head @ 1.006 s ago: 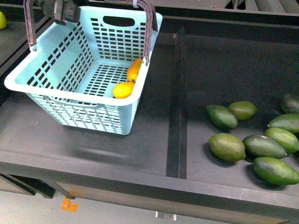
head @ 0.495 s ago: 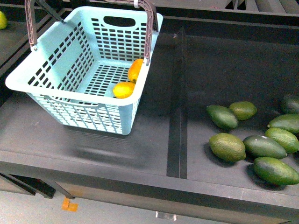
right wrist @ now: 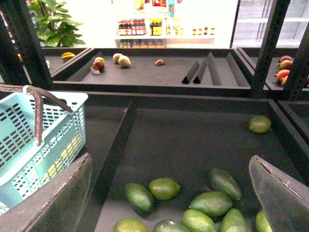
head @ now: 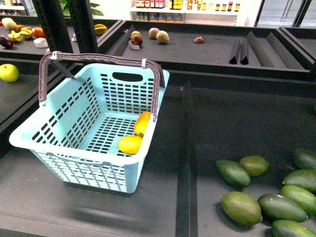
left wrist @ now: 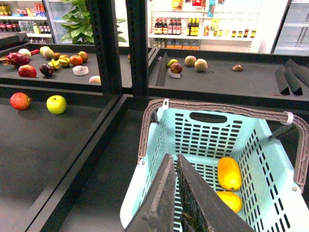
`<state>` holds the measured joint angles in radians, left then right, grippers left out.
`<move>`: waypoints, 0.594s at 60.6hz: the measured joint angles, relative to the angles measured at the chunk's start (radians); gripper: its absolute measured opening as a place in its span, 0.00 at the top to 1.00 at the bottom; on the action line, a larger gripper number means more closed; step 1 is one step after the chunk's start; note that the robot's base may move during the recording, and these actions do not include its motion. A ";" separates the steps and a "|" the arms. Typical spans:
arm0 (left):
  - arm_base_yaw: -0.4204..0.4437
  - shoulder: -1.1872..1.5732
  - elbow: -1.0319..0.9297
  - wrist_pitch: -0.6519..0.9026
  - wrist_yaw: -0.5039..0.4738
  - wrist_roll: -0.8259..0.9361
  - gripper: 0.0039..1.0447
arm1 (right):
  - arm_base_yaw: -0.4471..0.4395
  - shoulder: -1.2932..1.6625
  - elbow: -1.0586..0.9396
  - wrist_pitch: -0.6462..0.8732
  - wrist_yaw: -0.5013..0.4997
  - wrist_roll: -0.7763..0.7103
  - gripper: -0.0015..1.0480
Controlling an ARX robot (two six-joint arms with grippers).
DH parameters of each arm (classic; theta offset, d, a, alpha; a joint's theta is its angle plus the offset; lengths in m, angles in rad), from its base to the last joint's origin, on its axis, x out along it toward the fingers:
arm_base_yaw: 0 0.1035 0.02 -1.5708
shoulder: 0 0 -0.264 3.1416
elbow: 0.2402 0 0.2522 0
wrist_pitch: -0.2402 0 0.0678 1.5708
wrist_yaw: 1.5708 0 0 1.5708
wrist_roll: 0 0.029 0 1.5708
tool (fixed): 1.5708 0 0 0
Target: Pick lemon and mango into basket
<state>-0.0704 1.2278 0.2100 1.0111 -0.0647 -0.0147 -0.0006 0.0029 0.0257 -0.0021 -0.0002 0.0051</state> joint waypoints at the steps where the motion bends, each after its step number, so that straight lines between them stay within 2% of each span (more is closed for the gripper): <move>1: 0.014 -0.021 -0.014 -0.008 0.023 0.000 0.97 | 0.000 0.000 0.000 0.000 0.000 0.000 0.08; 2: 0.034 -0.025 -0.032 0.006 0.053 0.002 0.97 | 0.000 0.000 0.000 0.000 0.000 0.000 0.08; 5: 0.058 -0.037 -0.068 0.037 0.057 0.002 0.97 | 0.000 0.000 0.000 0.000 0.000 0.000 0.08; 12: 0.066 -0.128 -0.120 -0.016 0.065 0.003 0.97 | 0.000 0.000 0.000 0.000 0.000 0.000 0.08; 36: 0.067 -0.546 -0.194 -0.353 0.065 0.003 0.97 | 0.000 0.000 0.000 0.000 0.000 0.000 0.08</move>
<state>-0.0032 0.6815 0.0158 0.6582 0.0002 -0.0113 -0.0006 0.0029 0.0257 -0.0021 -0.0002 0.0051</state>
